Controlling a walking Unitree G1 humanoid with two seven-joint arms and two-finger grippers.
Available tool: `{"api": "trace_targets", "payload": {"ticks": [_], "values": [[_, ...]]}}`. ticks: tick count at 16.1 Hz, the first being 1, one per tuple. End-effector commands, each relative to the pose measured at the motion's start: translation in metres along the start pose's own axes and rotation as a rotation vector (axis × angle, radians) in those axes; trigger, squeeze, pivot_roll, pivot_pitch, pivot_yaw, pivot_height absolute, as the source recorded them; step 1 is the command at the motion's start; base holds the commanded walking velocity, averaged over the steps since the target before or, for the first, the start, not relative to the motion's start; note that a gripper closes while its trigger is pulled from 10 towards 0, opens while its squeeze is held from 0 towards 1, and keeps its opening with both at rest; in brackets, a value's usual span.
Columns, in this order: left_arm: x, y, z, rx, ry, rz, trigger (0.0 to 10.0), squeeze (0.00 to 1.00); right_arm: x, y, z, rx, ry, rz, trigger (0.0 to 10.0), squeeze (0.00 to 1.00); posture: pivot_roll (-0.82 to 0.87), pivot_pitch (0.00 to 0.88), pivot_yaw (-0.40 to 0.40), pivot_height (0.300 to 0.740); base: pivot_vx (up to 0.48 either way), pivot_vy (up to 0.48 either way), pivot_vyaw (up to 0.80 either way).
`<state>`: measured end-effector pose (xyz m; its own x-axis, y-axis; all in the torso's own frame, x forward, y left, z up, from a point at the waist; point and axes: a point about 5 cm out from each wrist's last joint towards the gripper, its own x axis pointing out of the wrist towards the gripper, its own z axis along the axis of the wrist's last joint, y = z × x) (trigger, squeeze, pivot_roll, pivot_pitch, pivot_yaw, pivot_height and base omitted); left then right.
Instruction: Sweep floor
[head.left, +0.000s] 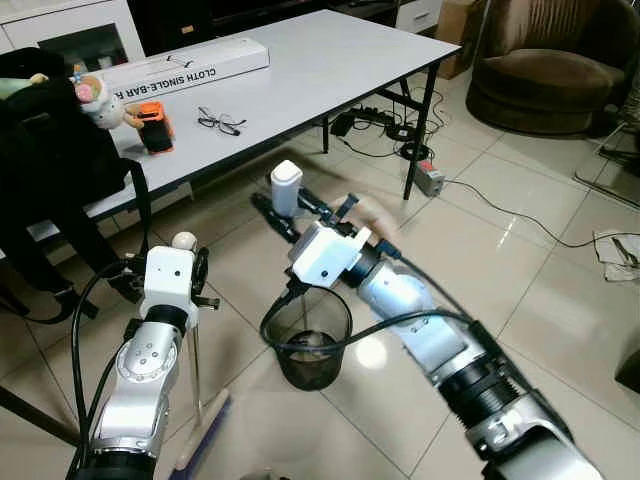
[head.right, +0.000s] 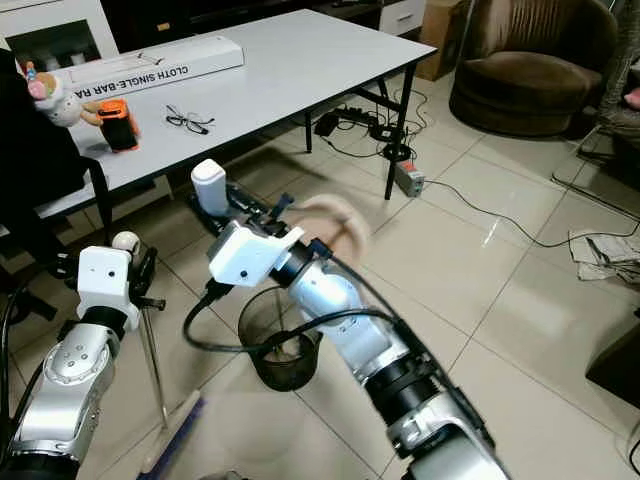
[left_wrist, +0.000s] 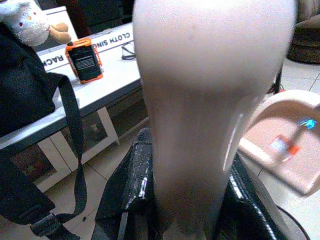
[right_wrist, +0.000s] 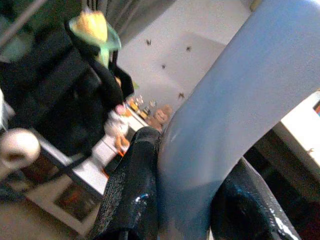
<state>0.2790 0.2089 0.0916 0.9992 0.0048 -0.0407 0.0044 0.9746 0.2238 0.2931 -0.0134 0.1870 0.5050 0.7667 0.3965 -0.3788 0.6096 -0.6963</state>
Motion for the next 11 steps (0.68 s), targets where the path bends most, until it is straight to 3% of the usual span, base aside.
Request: {"api": "trace_targets", "payload": {"ticks": [1,3,5,6,7,9,11], "values": [[0.004,0.0,0.009,0.028,-0.042,-0.006,10.0,0.0,0.007,-0.01,0.005,-0.051,-0.026,-0.036,10.0,0.0,0.01,0.008,0.044,0.74,0.0,0.0,0.0],[0.003,-0.002,0.009,0.032,-0.04,-0.023,10.0,0.0,-0.005,-0.064,-0.012,0.048,0.126,-0.434,10.0,0.0,0.02,0.001,0.04,0.74,0.0,0.0,0.0],[0.003,-0.005,0.006,0.025,-0.027,-0.058,10.0,0.0,-0.018,-0.092,-0.022,0.065,0.209,-0.593,10.0,0.0,0.01,0.0,0.042,0.74,0.0,0.0,0.0],[0.003,-0.011,0.005,0.016,-0.024,-0.105,10.0,0.0,-0.034,-0.112,-0.03,-0.006,0.299,-0.667,10.0,0.0,0.0,0.0,0.045,0.74,0.0,0.0,0.0],[0.003,-0.015,0.006,0.009,-0.029,-0.132,10.0,0.0,-0.055,-0.127,-0.044,-0.012,0.432,-0.771,10.0,0.0,0.0,0.0,0.045,0.74,0.0,0.0,-0.57],[0.003,-0.019,0.005,-0.019,-0.025,-0.163,10.0,0.0,-0.096,-0.131,-0.064,0.056,0.587,-0.866,10.0,0.0,-0.02,0.0,0.048,0.74,0.0,0.0,-0.8],[0.004,-0.02,0.004,-0.025,-0.023,-0.174,10.0,0.0,-0.106,-0.124,-0.068,0.115,0.633,-0.876,10.0,0.0,-0.02,0.0,0.045,0.74,0.0,0.0,-0.8]]}}
